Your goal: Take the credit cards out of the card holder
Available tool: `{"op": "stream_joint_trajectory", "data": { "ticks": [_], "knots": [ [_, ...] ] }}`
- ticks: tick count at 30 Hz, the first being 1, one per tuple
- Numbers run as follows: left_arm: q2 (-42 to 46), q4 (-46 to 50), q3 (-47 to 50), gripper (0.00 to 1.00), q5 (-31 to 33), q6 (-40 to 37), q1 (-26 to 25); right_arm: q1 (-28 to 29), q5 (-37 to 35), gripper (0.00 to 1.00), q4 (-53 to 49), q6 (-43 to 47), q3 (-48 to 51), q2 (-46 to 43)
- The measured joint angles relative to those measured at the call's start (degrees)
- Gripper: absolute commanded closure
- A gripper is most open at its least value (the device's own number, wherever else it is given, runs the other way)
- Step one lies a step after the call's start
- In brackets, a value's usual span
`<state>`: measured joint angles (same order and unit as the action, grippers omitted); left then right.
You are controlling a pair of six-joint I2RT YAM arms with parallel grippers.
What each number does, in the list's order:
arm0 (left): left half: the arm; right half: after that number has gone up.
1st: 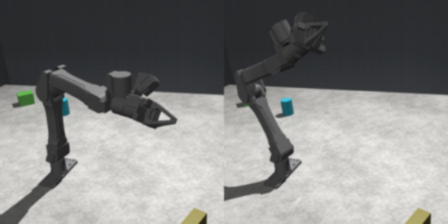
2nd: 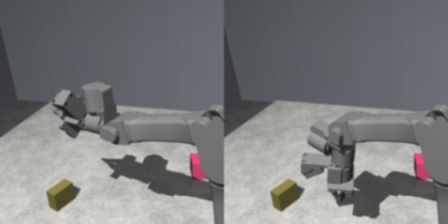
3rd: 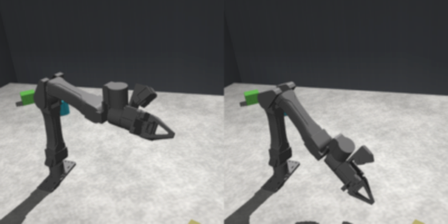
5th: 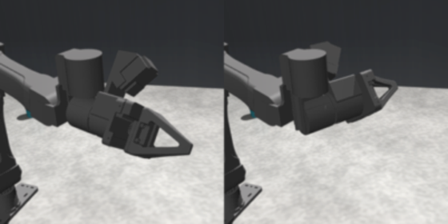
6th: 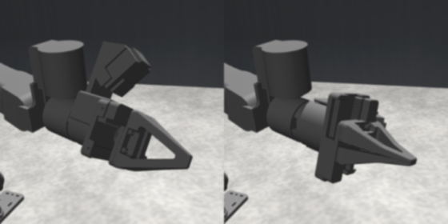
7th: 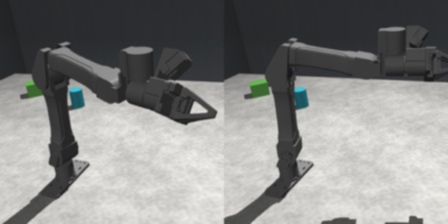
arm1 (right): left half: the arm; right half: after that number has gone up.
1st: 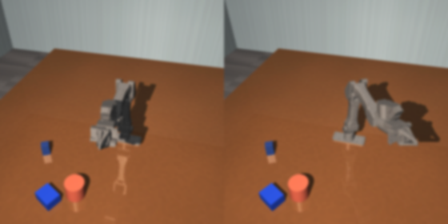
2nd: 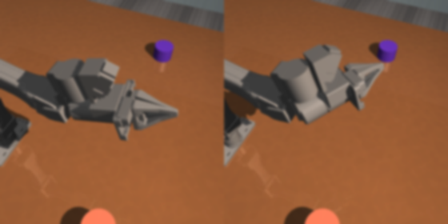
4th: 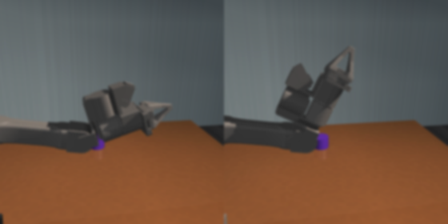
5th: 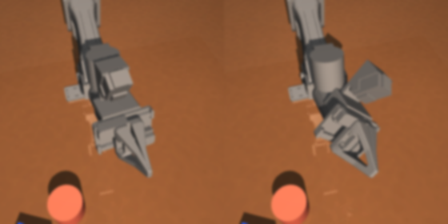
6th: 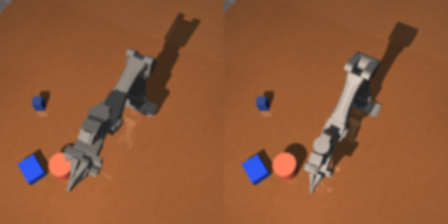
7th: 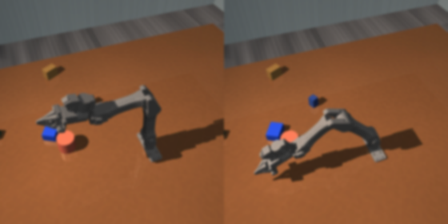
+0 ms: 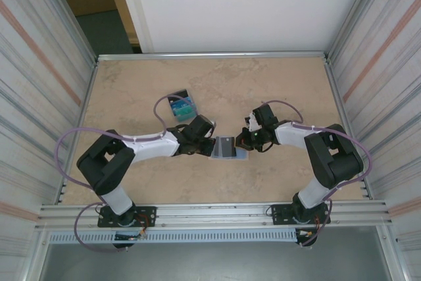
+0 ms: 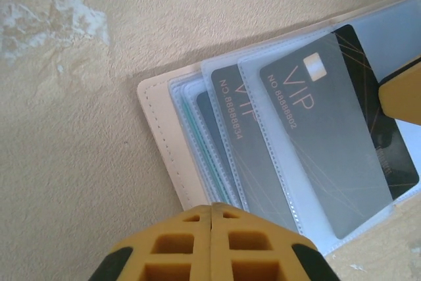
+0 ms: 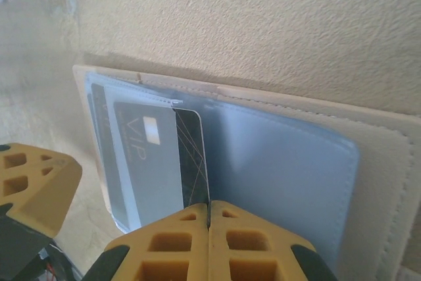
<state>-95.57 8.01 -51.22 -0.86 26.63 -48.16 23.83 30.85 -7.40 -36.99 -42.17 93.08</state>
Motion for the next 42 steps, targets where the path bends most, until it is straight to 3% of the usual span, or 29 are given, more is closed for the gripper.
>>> {"op": "stream_joint_trajectory", "data": {
  "ticks": [16,27,36,42],
  "knots": [
    [0.0,-0.5,0.3,0.97,0.1,0.1,-3.0,-1.0,-1.8,1.00,-0.9,-1.2,0.7,-2.5],
    [-5.0,-3.2,-8.0,0.88,0.2,-8.4,-2.9,-1.0,-2.6,1.00,-1.0,-1.5,0.8,-2.5],
    [-10.7,-3.5,-11.4,0.89,-3.3,-14.9,-2.9,-1.0,-2.6,1.00,-0.8,-1.6,0.8,-2.5],
    [-11.4,-3.4,-11.1,0.97,-4.6,-14.9,-2.4,-1.0,-2.6,1.00,-0.8,-1.5,0.8,-2.5]
  ]
}}
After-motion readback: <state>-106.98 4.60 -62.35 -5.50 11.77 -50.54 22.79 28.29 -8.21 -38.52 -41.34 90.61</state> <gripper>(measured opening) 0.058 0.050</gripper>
